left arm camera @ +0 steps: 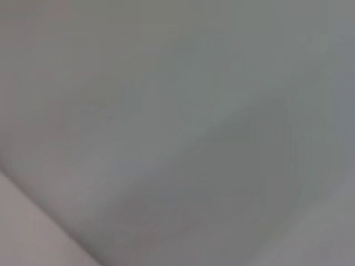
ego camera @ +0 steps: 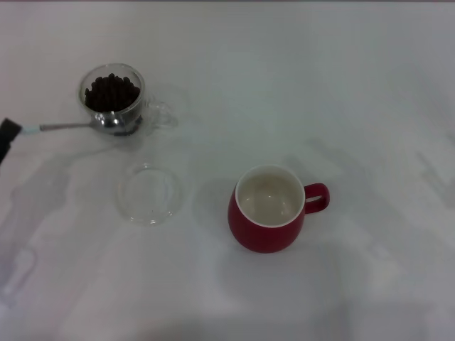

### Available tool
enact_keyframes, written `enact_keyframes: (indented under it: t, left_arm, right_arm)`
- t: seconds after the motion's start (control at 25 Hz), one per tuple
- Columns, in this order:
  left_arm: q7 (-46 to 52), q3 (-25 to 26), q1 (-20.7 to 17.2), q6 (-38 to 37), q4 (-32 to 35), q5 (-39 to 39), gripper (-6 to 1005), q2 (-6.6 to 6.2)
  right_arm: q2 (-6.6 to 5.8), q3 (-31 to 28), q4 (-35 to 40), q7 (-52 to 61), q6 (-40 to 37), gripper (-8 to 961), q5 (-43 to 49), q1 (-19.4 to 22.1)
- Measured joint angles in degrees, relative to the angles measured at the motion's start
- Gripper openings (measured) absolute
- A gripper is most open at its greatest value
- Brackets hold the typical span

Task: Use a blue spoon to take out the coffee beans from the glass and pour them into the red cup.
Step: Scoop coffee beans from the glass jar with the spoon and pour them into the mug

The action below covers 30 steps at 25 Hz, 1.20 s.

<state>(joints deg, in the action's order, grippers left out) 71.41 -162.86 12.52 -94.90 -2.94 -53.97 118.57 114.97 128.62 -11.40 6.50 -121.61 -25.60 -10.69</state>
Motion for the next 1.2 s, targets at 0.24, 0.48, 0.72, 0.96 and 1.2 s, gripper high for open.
enact_keyframes:
  t: [0.24,0.48,0.72,0.96,1.2]
  left_arm:
    - [6.25,0.4,6.55,-2.4,-9.38,-0.98,126,-0.52]
    - [17.66,0.06,12.38,-3.9,-20.14,-2.46,126,-1.59]
    - [29.75,-0.05,16.77,-3.03,-28.7,1.23,126,-2.24]
    - [34.36,-0.08,20.24,0.69,-30.76,9.58,126,-3.37]
    - [34.55,-0.09,23.09,2.39,-30.97,14.48,127,-3.31]
  right_arm:
    - [0.03,0.05,1.45,0.16,0.81,647,0.19,0.28]
    - [0.09,-0.01,3.37,0.38,1.89,647,0.21,0.4]
    - [0.16,0.01,6.69,0.41,4.86,647,0.52,0.66]
    - [0.16,0.04,7.59,0.46,5.26,647,0.89,0.74]
    - [0.16,0.08,7.8,1.37,6.17,648,0.97,0.59]
